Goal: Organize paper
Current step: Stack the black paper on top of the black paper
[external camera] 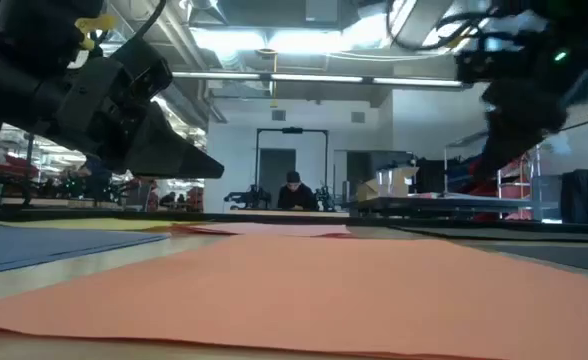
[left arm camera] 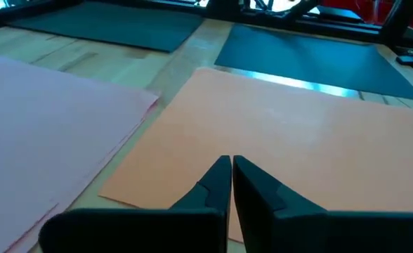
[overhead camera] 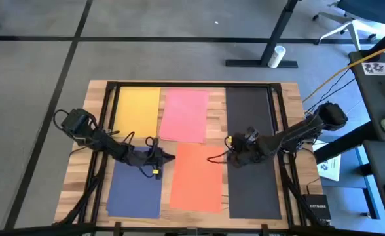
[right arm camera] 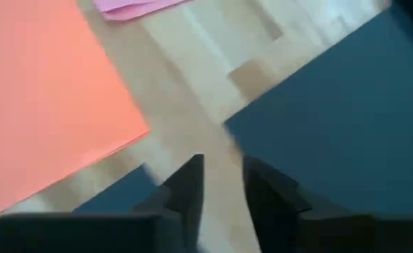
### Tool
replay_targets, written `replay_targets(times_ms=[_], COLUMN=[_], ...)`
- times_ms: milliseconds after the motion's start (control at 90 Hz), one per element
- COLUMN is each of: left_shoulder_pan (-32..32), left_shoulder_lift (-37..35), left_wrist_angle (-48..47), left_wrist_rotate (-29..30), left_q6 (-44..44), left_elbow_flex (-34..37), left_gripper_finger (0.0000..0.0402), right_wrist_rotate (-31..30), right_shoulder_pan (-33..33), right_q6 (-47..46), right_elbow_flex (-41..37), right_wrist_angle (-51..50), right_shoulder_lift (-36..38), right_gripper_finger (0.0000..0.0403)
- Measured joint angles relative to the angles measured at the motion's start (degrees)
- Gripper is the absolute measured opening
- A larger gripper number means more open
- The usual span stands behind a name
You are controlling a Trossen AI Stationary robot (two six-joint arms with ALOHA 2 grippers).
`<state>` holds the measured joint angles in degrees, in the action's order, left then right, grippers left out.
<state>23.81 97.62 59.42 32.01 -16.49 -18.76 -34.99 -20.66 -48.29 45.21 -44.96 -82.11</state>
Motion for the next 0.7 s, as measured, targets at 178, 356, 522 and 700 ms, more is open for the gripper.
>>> replay_targets(times_ms=[178, 356, 522, 700], left_shoulder_pan=[0.02, 0.02, 0.02, 0.03], left_shoulder_lift=[0.00, 0.00, 0.00, 0.00], left_wrist_angle=[-0.49, -0.63, -0.61, -0.61], left_wrist_rotate=[-0.02, -0.02, -0.02, -0.02], left_q6=[0.00, 0.00, 0.22, 0.22], left_elbow_flex=[-0.02, -0.02, -0.01, 0.00], left_gripper_finger=[0.0000, 0.0000, 0.0000, 0.0000], right_wrist_rotate=[0.23, -0.10, -1.06, -2.55], right_shoulder_pan=[3.36, 4.30, 4.87, 6.86], right_q6=[11.32, 15.51, 15.78, 15.71], right_elbow_flex=[0.02, 0.02, 0.02, 0.37], right_wrist_angle=[6.26, 7.93, 7.99, 8.06], right_shoulder_lift=[-5.02, -10.73, -15.35, -18.14], right_gripper_finger=[0.0141, 0.0139, 0.0139, 0.0138])
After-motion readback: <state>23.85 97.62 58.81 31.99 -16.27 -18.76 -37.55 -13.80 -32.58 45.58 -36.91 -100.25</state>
